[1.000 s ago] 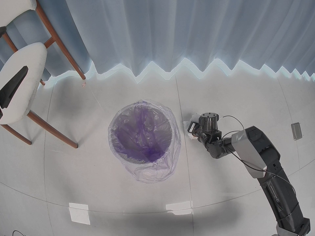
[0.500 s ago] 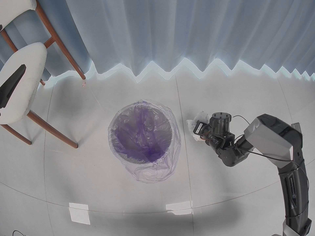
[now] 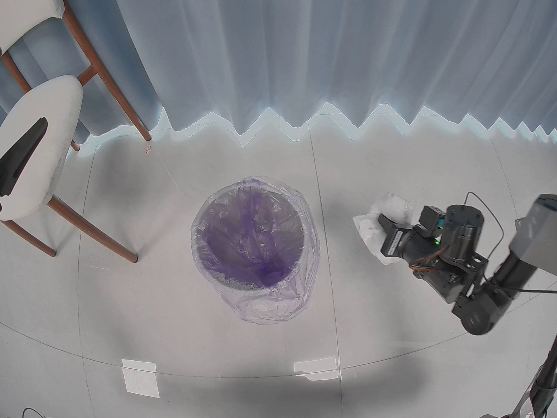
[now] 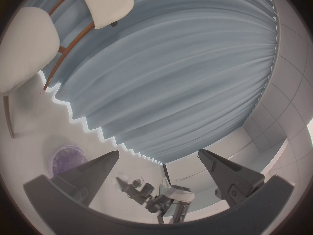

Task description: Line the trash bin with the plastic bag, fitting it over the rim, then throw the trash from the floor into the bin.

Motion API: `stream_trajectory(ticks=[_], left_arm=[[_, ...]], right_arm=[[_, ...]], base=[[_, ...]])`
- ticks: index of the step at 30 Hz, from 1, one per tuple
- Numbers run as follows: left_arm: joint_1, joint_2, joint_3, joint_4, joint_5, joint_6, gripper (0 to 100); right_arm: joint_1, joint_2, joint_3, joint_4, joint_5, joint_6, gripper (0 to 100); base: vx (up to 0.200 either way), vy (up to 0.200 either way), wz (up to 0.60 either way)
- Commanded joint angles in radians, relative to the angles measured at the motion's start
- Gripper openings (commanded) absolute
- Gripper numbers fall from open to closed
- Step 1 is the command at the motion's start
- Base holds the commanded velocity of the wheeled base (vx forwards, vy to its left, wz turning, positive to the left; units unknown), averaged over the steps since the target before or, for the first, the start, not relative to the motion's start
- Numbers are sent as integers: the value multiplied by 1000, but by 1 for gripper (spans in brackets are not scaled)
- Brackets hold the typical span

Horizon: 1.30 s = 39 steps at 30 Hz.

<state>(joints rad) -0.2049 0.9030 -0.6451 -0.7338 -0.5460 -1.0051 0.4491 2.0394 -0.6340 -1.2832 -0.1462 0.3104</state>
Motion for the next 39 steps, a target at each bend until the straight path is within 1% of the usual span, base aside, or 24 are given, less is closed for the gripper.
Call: stream_trajectory(ticks=[1, 5, 6, 7, 10, 11, 14, 17, 39], left_arm=[[-14, 7, 32, 7, -17, 122, 100], [-11, 24, 51, 53, 17, 264, 100], [-11, 24, 51, 56, 18, 269, 100], [-8, 33, 51, 106, 50, 330, 100], [4, 31, 56, 175, 52, 408, 100], [22, 20, 61, 234, 52, 456, 100], [25, -4, 62, 304, 52, 505, 100], [19, -13, 67, 312, 52, 508, 100], [19, -7, 67, 309, 58, 505, 100]], right_arm=[[68, -387, 275, -5, 36, -154, 0], [69, -456, 275, 30, 25, -171, 0], [69, -458, 275, 30, 23, -171, 0], [79, -472, 277, 39, 22, -171, 0], [86, -476, 280, 47, 20, -171, 0], [86, -475, 280, 47, 20, -169, 0], [86, -465, 280, 45, 20, -166, 0], [86, -462, 283, 45, 20, -165, 0], [100, -473, 312, 38, 20, -172, 0]], base=[[0, 0, 0], [0, 0, 0], [0, 0, 0], [0, 0, 0], [0, 0, 0], [0, 0, 0], [0, 0, 0], [0, 0, 0], [0, 200, 0]])
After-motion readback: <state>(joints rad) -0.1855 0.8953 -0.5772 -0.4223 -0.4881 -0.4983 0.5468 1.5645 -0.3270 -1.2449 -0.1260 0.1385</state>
